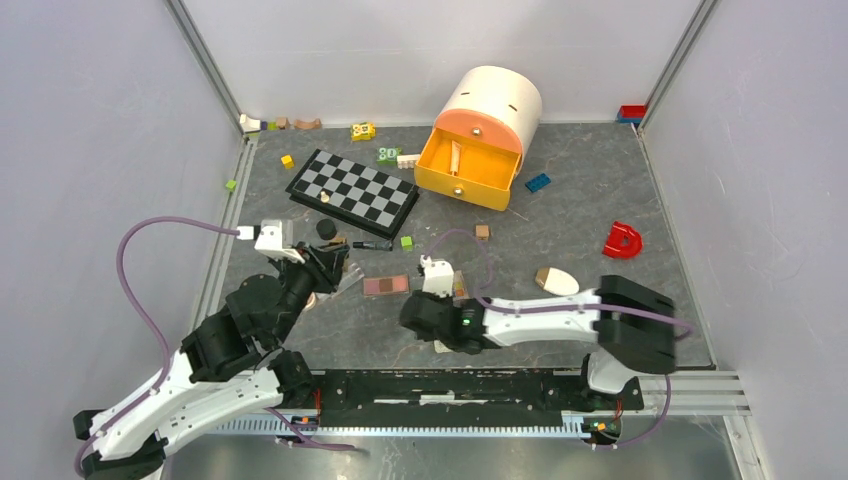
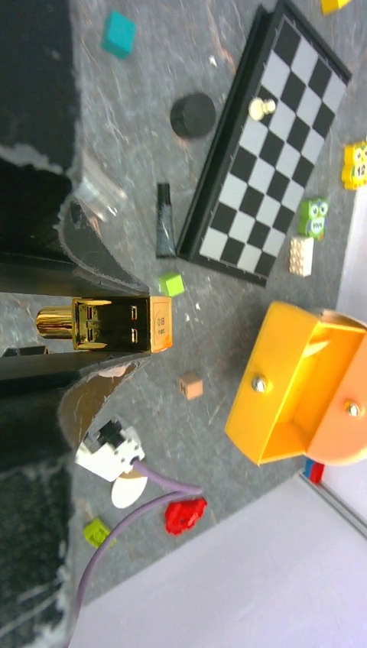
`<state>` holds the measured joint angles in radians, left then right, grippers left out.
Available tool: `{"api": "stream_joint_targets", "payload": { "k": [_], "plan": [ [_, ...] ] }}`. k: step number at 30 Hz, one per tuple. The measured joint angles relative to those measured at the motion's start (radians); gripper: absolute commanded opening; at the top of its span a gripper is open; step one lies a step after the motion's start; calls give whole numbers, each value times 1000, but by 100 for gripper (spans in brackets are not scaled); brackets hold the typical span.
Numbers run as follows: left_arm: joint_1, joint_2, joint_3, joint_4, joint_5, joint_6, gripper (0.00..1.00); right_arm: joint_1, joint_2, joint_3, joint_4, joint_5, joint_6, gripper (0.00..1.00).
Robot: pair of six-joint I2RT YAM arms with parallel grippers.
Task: Organize the makeup
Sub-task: Pick up the lipstick at the center of the board.
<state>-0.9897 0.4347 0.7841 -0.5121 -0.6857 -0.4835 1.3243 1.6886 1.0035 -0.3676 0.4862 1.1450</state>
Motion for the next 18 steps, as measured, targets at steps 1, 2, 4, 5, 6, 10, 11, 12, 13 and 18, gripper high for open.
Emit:
{"api": "stream_joint_targets", "payload": {
  "k": [1,2,4,5,6,10,11,12,13,18],
  "plan": [
    [0,1,-6,24,11,2,3,2,-42,-43,54,15,-47,0],
    [0,5,-10,52,20,3,2,3,-95,-103,136,29,-108,0],
    [0,21,-14,117,42,4,2,5,-222,-232,303,50,-235,0],
    [0,30,-16,149,50,6,2,5,-277,-283,368,58,-294,0],
    [0,42,-20,194,65,10,2,5,-336,-337,458,63,-370,0],
    [1,90,-64,396,140,33,2,4,-468,-448,749,23,-678,0],
    [1,103,-82,453,164,36,2,5,-499,-470,840,-13,-792,0],
    [1,117,-100,512,190,47,2,5,-504,-474,856,-19,-813,0],
    [1,132,-119,568,220,61,2,5,-521,-489,914,-41,-888,0],
    [1,195,-162,760,363,127,2,5,-613,-587,1125,-146,-1173,0]
  ]
}}
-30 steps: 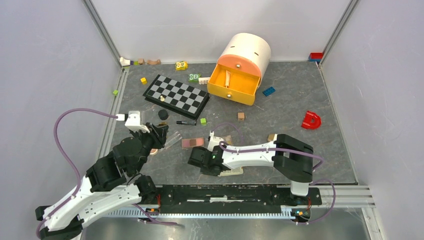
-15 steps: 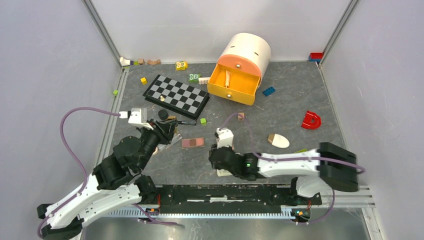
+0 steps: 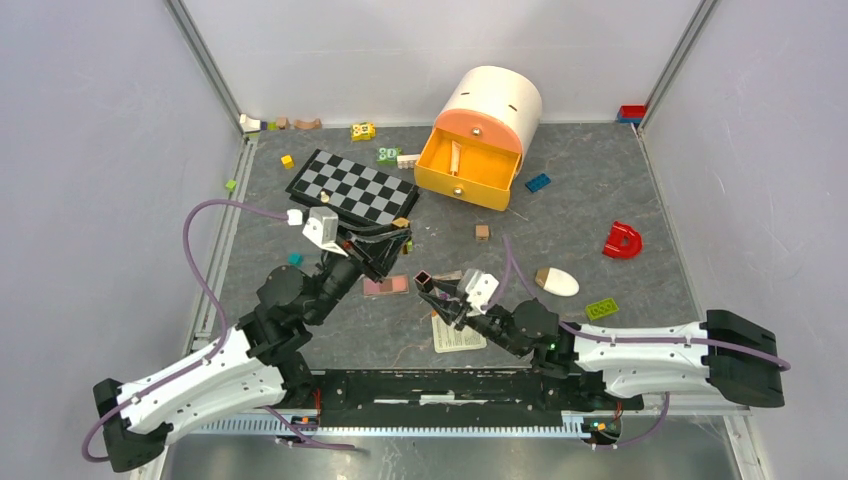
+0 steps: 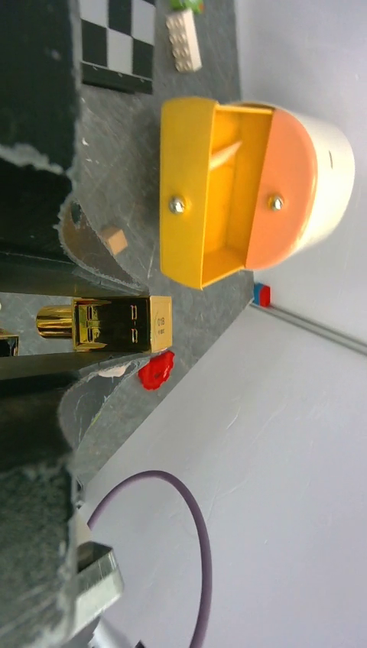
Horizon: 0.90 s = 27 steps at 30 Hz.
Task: Organize the makeup
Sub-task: Close the lipstick.
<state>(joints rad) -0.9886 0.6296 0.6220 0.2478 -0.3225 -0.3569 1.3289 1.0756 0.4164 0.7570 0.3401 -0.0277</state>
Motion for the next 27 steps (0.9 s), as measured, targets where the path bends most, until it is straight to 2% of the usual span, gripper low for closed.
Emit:
{"api": "stream_joint_targets", "payload": {
  "k": [7,11,17,27],
  "plan": [
    [0,10,-34,164,137,61,2,0,-48,-11,68,-101,-273,0],
    [0,-1,-60,240,204,80,2,0,-59,-11,67,-122,-360,0],
    [0,-4,-97,315,253,81,2,0,-61,15,55,-100,-353,0],
    [0,11,-139,422,281,55,2,0,-28,63,112,-93,-234,0]
  ]
}}
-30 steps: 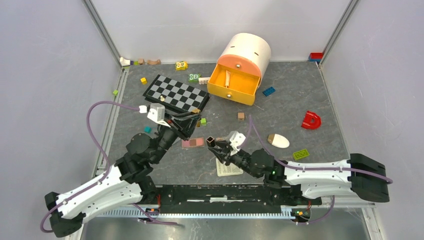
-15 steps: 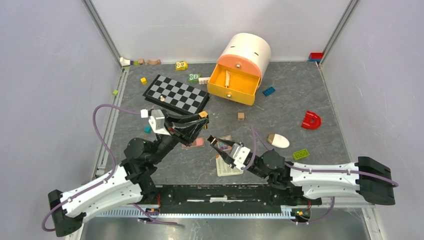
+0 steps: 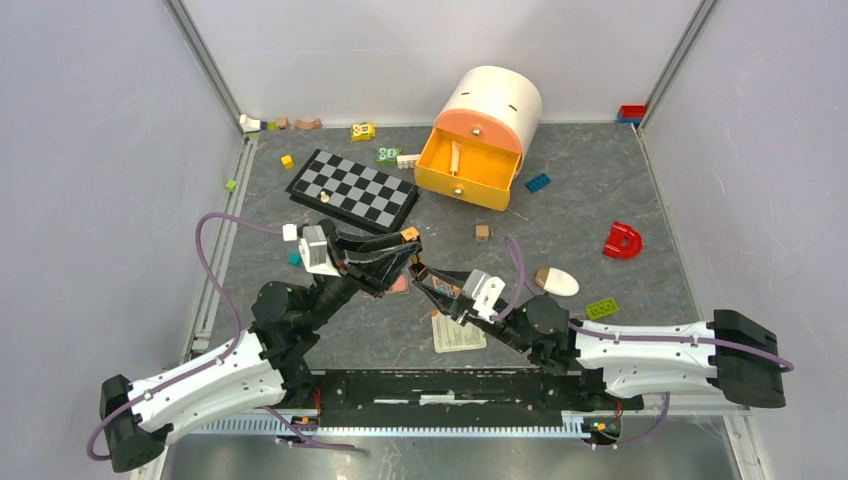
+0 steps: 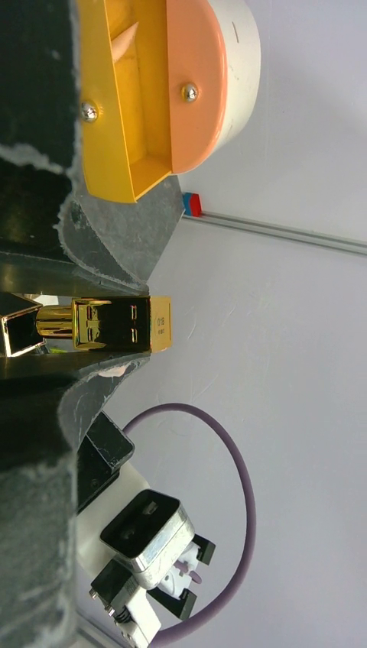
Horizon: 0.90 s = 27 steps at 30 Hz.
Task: Organize the makeup
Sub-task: Close the lipstick.
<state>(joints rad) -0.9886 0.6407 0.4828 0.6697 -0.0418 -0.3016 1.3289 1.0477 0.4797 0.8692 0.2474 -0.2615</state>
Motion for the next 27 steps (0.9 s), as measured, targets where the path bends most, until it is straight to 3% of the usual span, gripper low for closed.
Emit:
{"api": "stream_joint_targets", "payload": {
  "k": [27],
  "plan": [
    [0,40,-12,41,16,-8,2,0,15,26,26,87,84,0]
  ]
}}
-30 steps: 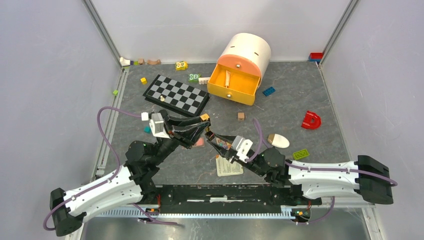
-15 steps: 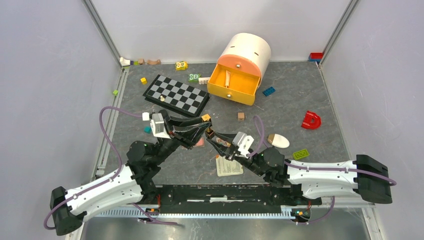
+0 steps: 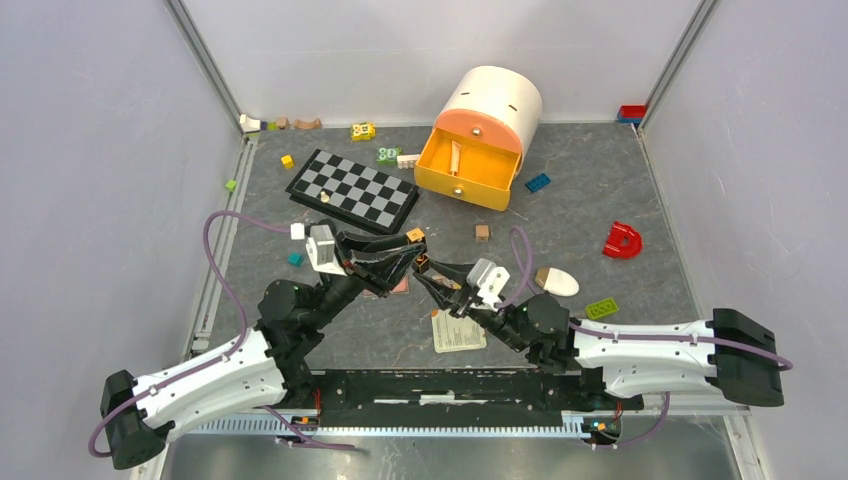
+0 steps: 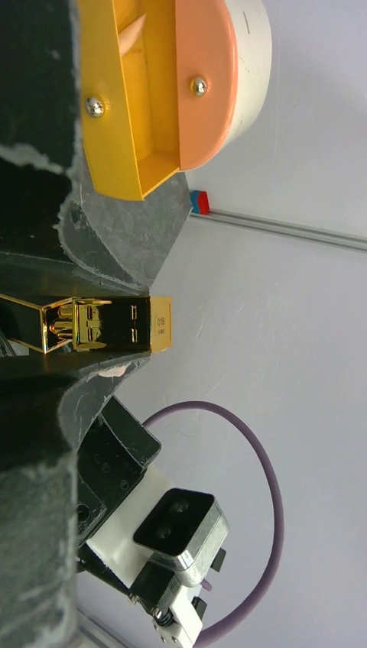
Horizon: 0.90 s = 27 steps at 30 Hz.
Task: Organize the makeup
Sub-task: Close the lipstick.
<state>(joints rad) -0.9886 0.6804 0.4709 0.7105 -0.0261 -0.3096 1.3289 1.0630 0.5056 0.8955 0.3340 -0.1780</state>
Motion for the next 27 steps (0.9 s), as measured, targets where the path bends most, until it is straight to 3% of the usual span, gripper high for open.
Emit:
{"api": "stream_joint_targets", "payload": {
  "k": [17,27],
  "plan": [
    [5,12,55,-173,-51,97,2,20,43,135,-206,242,136,0],
    [6,18,76,-236,-51,132,2,23,58,172,-291,291,193,0]
  ]
}}
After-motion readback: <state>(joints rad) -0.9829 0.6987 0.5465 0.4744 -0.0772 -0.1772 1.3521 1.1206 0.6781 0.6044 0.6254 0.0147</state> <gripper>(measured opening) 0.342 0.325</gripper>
